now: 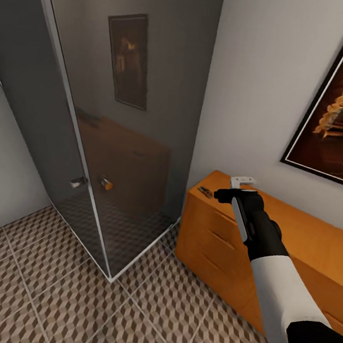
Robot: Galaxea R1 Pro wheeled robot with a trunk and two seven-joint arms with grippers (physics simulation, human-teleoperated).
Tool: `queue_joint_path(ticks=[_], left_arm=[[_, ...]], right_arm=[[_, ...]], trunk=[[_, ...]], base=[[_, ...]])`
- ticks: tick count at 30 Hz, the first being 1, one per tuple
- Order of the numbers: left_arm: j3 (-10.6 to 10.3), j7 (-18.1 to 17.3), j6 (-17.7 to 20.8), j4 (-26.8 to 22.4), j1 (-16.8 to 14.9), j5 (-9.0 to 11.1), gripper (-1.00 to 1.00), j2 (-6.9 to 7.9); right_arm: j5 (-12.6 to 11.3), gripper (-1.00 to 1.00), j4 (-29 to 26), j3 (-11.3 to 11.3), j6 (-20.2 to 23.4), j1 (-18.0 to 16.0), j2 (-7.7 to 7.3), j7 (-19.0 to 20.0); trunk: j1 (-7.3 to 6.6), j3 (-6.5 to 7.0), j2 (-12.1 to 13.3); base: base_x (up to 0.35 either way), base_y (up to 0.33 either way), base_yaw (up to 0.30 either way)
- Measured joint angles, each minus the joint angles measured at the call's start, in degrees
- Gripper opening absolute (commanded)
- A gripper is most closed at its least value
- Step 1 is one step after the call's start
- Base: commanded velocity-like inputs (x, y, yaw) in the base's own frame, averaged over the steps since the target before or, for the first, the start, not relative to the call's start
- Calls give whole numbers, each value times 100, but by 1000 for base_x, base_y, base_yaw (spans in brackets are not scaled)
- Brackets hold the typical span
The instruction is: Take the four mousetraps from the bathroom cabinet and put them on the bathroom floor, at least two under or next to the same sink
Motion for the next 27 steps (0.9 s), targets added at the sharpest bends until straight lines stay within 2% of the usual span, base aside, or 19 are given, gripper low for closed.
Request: queue_joint_path(ticks=[8,14,27], left_arm=[[0,1,-1,1,0,-1,100,5],[0,-2,1,0,0,1,100,1],[-6,-4,2,2,0,0,100,-8]], right_arm=[[0,100,21,-1,0,0,0,1],[0,100,34,-3,1,1,-2,3],[8,100,140,-6,-7,1,-11,1]], trunk=[[1,-46,0],[1,-71,0],[3,-78,1]], base=[[305,0,224],[247,-17,115],[51,-19,13]])
